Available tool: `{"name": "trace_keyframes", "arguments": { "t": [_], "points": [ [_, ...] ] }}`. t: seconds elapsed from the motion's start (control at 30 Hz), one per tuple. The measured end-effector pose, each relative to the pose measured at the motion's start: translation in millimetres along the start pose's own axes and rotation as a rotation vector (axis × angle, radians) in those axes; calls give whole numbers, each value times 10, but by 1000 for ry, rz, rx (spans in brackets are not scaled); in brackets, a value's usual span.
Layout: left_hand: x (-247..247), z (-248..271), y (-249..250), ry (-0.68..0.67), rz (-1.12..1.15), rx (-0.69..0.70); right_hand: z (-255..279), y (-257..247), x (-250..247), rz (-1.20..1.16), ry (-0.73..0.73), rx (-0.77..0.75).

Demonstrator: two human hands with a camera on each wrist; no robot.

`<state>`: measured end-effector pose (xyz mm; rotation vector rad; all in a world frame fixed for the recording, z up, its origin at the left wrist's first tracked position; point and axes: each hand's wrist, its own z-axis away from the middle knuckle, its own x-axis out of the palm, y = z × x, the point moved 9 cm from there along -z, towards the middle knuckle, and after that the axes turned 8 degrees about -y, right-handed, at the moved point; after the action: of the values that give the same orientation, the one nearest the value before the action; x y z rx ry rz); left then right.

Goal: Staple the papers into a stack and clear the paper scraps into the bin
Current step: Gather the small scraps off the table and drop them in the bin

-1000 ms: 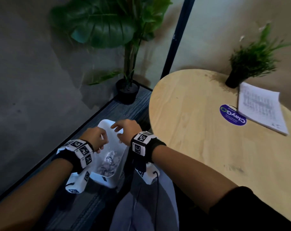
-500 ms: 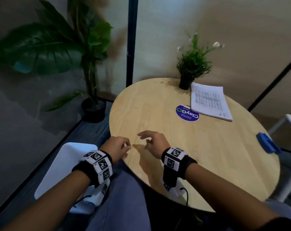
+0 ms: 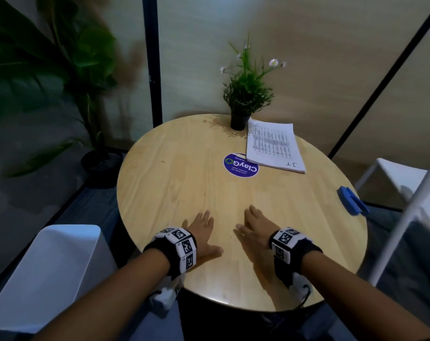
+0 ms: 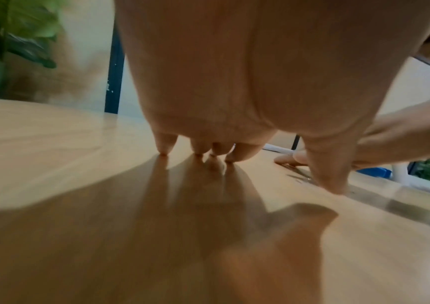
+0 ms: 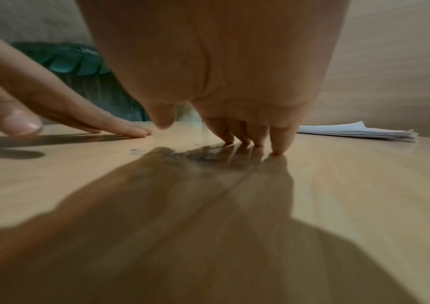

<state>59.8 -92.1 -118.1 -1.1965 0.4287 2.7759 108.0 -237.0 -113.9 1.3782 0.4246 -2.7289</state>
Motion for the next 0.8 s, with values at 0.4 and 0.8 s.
{"name": "trace_keyframes", "arguments": {
  "t": [0.4, 0.8],
  "points": [
    [222, 98, 343, 41, -100, 72, 620, -235, 51, -24, -19, -184],
    [271, -1, 598, 127, -115, 74, 553, 45, 524, 295, -69, 56]
  ]
}}
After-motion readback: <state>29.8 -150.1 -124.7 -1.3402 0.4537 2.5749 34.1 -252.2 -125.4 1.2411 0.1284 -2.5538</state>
